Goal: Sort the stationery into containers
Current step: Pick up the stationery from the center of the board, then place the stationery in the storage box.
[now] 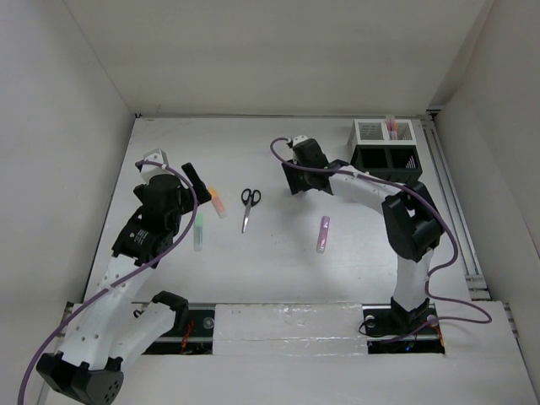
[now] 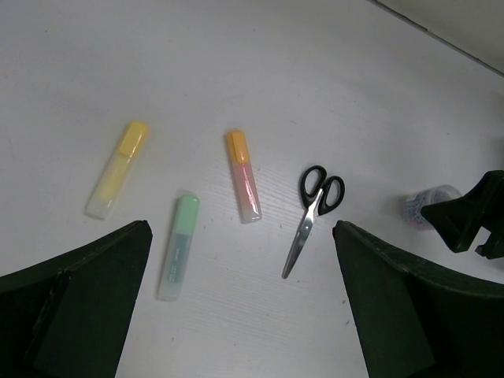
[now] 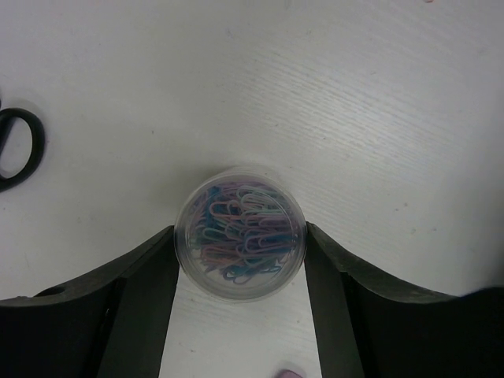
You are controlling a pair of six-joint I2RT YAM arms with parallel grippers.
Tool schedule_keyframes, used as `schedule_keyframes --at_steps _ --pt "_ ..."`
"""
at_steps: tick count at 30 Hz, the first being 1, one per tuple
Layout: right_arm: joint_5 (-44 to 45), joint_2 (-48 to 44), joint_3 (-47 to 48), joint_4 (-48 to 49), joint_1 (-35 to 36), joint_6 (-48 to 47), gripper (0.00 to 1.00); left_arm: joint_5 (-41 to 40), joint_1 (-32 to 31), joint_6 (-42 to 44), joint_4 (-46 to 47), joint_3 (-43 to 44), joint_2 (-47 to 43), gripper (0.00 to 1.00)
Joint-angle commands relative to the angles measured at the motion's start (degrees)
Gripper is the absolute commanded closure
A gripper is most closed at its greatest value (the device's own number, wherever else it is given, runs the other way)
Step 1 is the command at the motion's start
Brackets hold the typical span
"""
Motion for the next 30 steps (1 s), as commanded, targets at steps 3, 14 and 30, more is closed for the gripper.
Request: schedule_keyframes --at_steps 3,14,30 --pt "1.01 -6.76 10.1 -3.69 -3.55 -4.41 1.0 -0.81 0.14 -0.03 0.33 1.83 -0.84 0.0" --pt "1.02 -6.23 29.97 -9.23 -18.15 -8.46 1.0 -0.81 0.14 -0.03 0.33 1.83 -1.37 0.0" --pt "-6.89 -0.96 26.74 0.42 -29.32 -10.84 1.0 -0.19 0.14 0.5 0.86 1.83 -1.37 0.0"
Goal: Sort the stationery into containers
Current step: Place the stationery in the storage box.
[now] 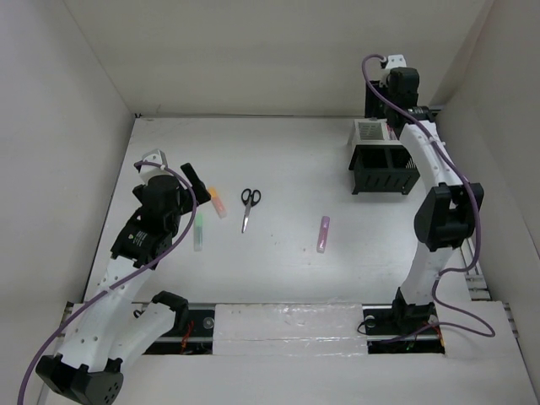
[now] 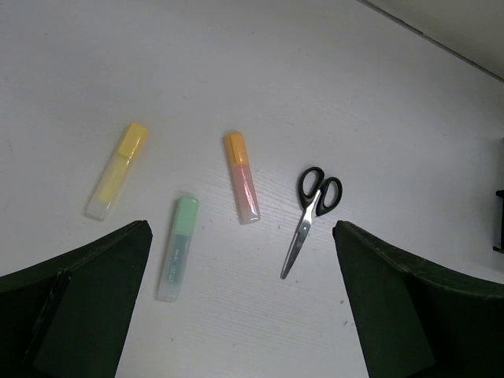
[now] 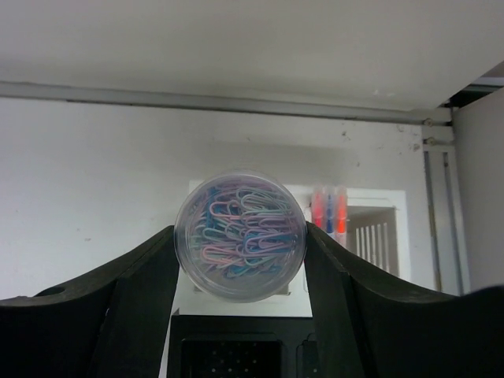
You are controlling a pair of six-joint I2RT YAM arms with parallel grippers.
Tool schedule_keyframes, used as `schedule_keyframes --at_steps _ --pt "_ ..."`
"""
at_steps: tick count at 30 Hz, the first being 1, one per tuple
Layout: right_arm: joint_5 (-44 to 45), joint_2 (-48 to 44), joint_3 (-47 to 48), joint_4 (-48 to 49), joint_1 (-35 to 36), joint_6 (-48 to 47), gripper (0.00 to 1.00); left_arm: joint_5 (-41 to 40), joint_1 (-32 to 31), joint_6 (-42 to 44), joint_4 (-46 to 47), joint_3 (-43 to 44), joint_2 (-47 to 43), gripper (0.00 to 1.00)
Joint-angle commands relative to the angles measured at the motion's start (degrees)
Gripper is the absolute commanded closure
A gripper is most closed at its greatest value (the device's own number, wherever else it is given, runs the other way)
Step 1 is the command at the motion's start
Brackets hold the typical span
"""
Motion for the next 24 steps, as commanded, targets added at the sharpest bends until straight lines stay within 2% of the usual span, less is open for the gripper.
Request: schedule_keyframes --at_steps 1,24 --pt "-4.1 0.83 -1.52 7.36 -0.16 -1.7 1.0 -0.26 0.14 0.45 0.9 1.3 -0.72 0.0" --pt "-2.88 1.1 -12.87 12.55 -1.83 -1.18 1.0 0.27 0.14 0.45 0.9 1.3 -1.77 0.0"
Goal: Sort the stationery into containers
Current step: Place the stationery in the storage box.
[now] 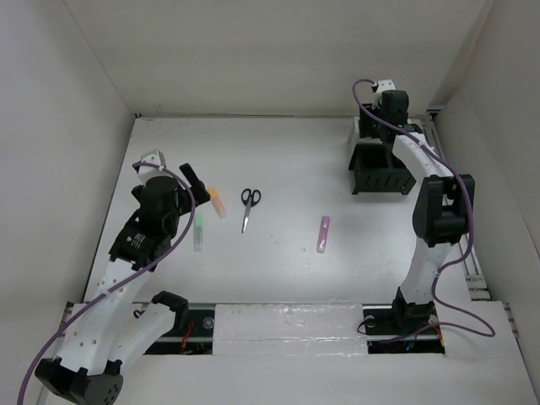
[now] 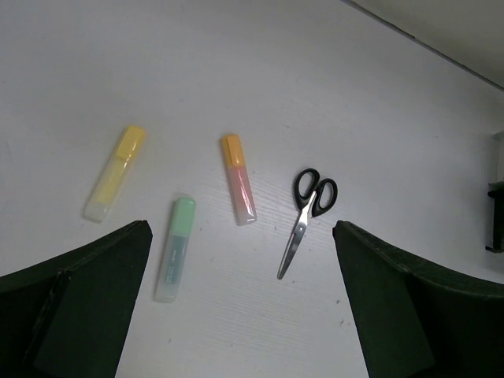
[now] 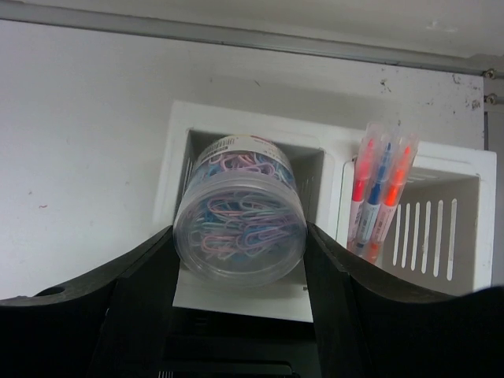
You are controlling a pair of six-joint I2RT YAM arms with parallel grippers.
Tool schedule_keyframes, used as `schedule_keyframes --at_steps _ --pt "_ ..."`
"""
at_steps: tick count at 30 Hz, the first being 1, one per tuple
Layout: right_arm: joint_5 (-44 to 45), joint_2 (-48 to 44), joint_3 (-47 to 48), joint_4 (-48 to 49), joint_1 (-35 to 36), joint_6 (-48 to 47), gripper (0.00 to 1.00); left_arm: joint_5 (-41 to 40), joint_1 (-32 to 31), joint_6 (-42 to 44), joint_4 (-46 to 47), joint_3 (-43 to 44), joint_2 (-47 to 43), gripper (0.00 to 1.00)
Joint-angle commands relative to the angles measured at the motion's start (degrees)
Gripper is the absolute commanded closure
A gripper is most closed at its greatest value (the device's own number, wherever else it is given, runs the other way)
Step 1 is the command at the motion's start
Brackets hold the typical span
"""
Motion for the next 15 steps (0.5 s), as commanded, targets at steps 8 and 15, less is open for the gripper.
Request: schedule_keyframes --at_steps 8,15 --pt "-0.89 -2.01 -0.56 3.15 -0.63 0.66 1.0 -0.01 0.14 0.45 0.86 1.3 -0.92 0.0" --pt "-0.36 -4.46 -1.7 3.15 -0.63 1.19 1.0 -0.01 0.14 0.45 0.86 1.3 -0.92 0.0"
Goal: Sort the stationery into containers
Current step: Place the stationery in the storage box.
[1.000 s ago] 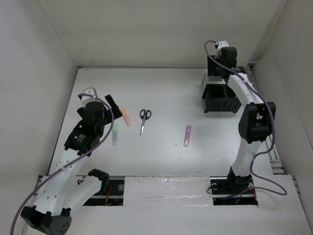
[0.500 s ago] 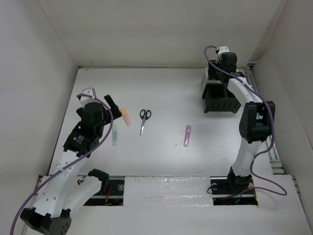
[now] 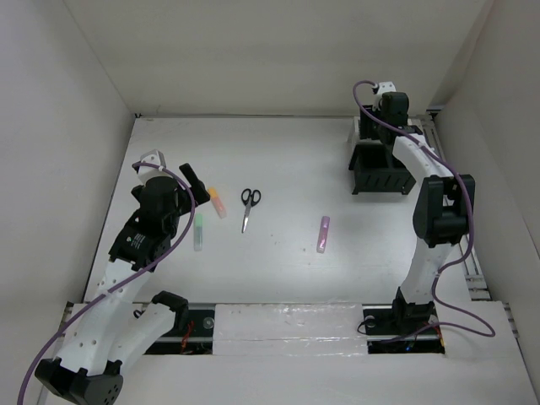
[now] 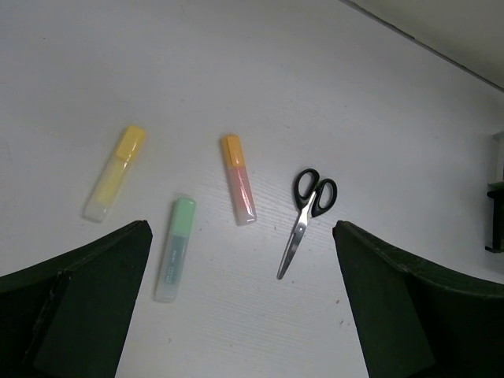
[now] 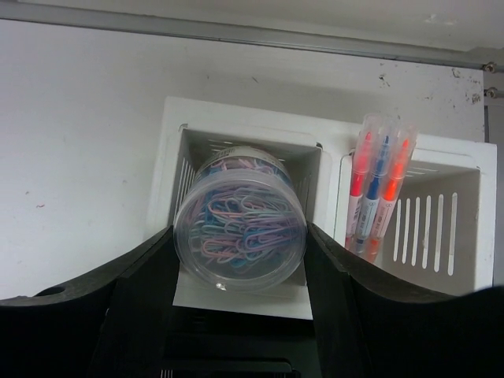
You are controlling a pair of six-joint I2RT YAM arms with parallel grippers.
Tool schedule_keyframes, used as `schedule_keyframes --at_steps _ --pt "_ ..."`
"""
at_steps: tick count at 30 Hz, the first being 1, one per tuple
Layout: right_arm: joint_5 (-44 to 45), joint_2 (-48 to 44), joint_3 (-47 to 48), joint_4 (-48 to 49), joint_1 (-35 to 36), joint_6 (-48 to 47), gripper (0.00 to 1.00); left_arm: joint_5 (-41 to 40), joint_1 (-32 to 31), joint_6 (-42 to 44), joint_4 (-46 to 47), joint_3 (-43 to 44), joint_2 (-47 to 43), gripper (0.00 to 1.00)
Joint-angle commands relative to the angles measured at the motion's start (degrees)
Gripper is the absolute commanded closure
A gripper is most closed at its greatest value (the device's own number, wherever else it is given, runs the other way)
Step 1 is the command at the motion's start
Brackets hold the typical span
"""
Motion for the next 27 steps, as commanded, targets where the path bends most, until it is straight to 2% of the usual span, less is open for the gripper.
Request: schedule_keyframes --at_steps 1,6,14,16,22,26,27 --pt "-0.32 -4.05 -0.24 2.0 -0.5 0.71 1.0 -0.01 0.14 0.45 0.86 1.3 -0.7 0.0" --pt "0.38 -2.91 3.36 -2.75 -0.5 1.76 1.0 -0.01 0.14 0.45 0.86 1.3 -0.7 0.0" --pt "1.0 -2.38 5.38 -4.6 -1.02 1.76 1.0 -0.01 0.14 0.45 0.86 1.3 -0.7 0.0" --pt "1.0 -1.85 5.38 -4.6 -1.02 1.76 0.94 -0.01 0.14 0.45 0.86 1.3 -0.7 0.0" --pt "-0.14 -0.62 7.58 -4.6 -1.55 1.76 0.93 -0.01 0.14 0.45 0.86 1.3 -0.7 0.0" --pt "-0.67 -0.62 7.58 -5.13 -1.55 2.29 0.85 -0.01 0.14 0.45 0.86 1.3 -0.7 0.0" --pt "-0.67 -0.62 7.58 -5.13 -1.55 2.29 0.77 -0.01 0.14 0.45 0.86 1.3 -0.7 0.0"
